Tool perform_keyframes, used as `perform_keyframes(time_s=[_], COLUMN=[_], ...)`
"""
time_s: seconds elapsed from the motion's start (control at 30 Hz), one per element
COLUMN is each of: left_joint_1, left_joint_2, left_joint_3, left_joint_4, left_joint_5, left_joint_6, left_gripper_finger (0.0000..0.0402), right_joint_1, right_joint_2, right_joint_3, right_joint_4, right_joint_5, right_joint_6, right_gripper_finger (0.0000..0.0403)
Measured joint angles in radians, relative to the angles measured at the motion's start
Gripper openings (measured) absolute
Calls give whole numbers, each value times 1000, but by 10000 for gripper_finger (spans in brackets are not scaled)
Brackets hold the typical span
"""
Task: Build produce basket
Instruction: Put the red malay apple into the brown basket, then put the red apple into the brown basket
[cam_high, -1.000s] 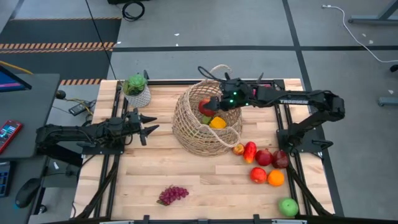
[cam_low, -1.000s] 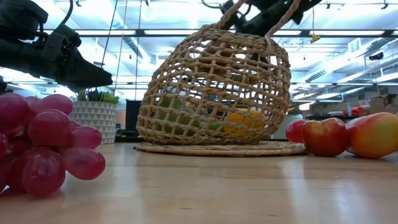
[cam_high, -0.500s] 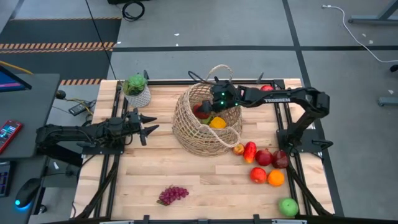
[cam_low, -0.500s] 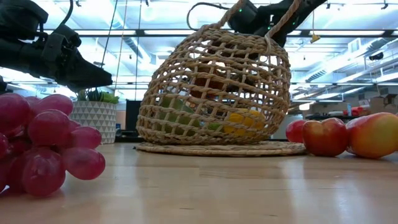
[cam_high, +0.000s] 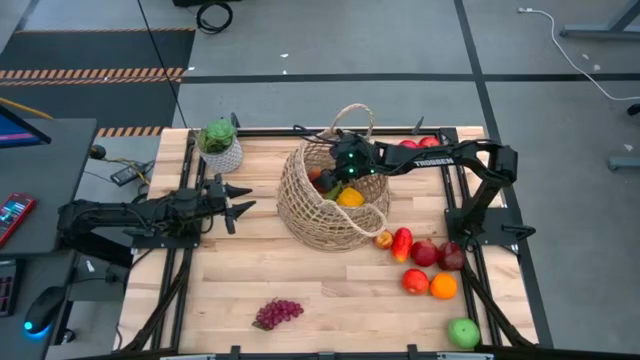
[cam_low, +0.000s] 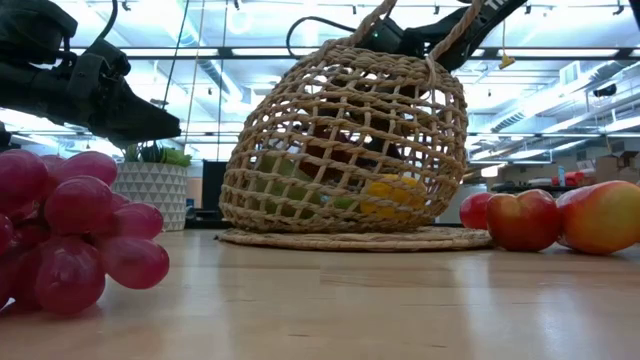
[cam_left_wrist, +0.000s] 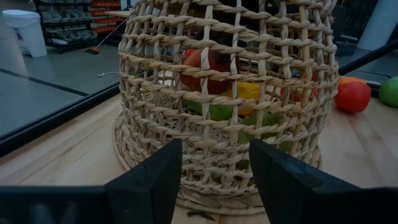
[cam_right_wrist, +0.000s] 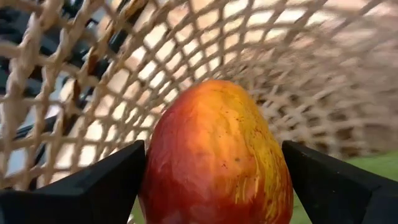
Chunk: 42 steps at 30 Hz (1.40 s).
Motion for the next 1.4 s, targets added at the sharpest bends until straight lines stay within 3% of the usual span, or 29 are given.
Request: perform_keyframes(time_s=[0.63, 0.93, 1.2, 1.4], left_joint_1=[0, 0, 0, 0], left_joint_2=[0, 0, 0, 0], left_joint_3=[0, 0, 0, 0], left_joint_4=[0, 0, 0, 0], left_joint_5=[0, 0, 0, 0], left_joint_6=[0, 0, 0, 0], left_gripper_finger=[193, 196, 197, 193], right_joint_1=[-4, 2, 45, 110], right_joint_2=[-5, -148, -352, -506], right_joint_3=[0, 0, 0, 0], right_joint_4=[18, 8, -62, -159], right_joint_5=[25, -84, 63, 164], right_joint_6=[-62, -135, -262, -549], right_gripper_finger=[399, 396, 396, 396])
